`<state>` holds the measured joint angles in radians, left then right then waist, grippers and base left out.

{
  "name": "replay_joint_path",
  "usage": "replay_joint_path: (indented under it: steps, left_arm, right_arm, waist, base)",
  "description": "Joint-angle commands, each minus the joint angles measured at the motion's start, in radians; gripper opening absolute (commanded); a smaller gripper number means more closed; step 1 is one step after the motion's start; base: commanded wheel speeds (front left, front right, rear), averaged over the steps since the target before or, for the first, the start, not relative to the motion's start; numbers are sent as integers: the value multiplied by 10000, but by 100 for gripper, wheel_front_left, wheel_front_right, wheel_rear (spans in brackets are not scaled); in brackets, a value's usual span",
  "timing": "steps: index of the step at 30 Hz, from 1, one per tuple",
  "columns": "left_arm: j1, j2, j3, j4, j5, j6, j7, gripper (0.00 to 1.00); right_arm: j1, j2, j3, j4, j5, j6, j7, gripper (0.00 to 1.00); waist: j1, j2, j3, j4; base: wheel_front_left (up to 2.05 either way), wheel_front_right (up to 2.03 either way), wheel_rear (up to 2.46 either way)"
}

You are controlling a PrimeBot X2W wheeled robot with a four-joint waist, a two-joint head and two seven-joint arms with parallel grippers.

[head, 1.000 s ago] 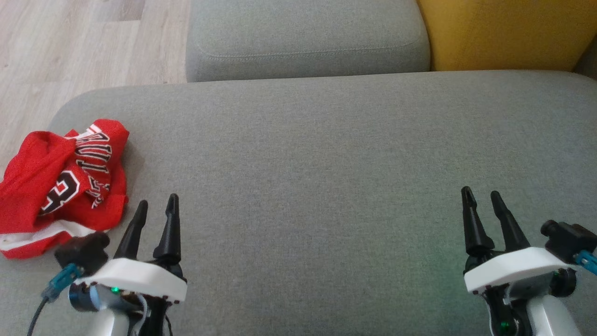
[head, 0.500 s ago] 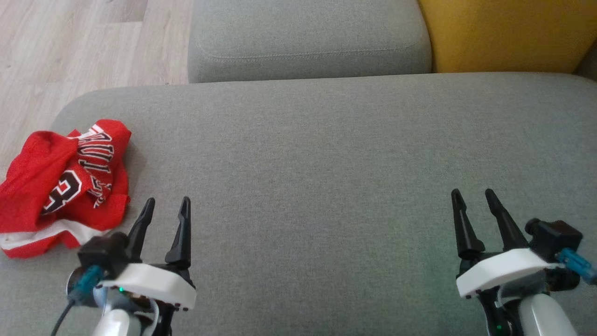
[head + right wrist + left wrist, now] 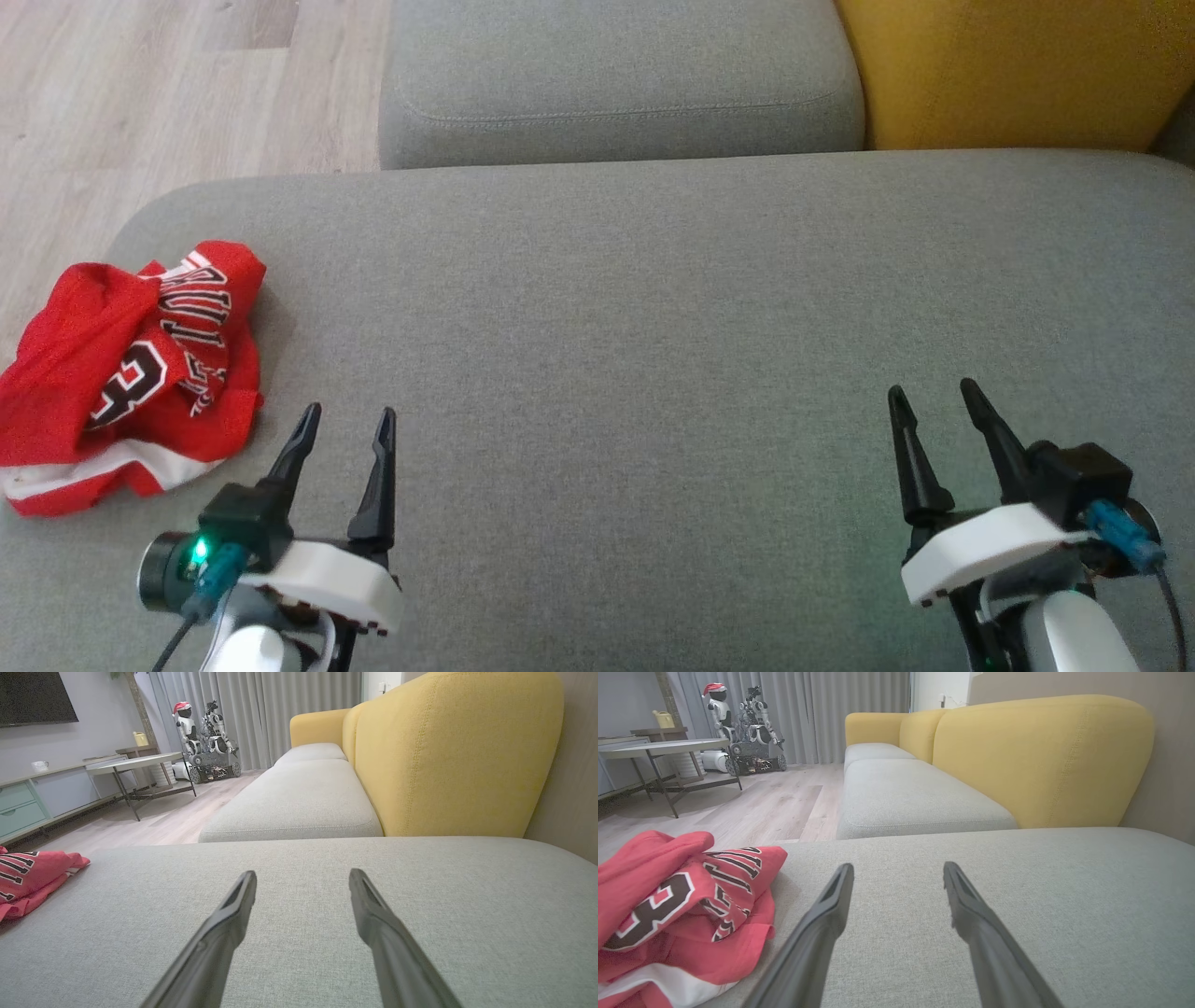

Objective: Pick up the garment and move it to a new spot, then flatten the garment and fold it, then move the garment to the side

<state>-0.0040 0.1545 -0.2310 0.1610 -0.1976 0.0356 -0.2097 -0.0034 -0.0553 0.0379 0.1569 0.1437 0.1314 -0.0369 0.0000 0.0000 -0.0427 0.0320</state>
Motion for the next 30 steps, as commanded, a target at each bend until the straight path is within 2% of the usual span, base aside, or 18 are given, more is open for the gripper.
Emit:
replay_joint_path:
  steps: [1, 13, 30]
  left_arm:
    - [-338, 186, 257, -280, 307, 82, -196, 100]
    - [-289, 44, 284, 26, 1013, 131, -519, 100]
    - [-302, -183, 514, 328, 605, -15, -521, 100]
  right_arm:
    - [-143, -9, 190, -350, -299, -7, -178, 100]
    - [-60, 46, 28, -284, -861, -7, -256, 100]
    - [-66, 50, -31, -128, -215, -7, -236, 100]
  waist:
    - [0, 0, -5, 2]
    - [0, 0, -54, 24]
    - [0, 0, -7, 38]
  base:
    - [0, 0, 0]
    - [0, 0, 0]
    - [0, 0, 0]
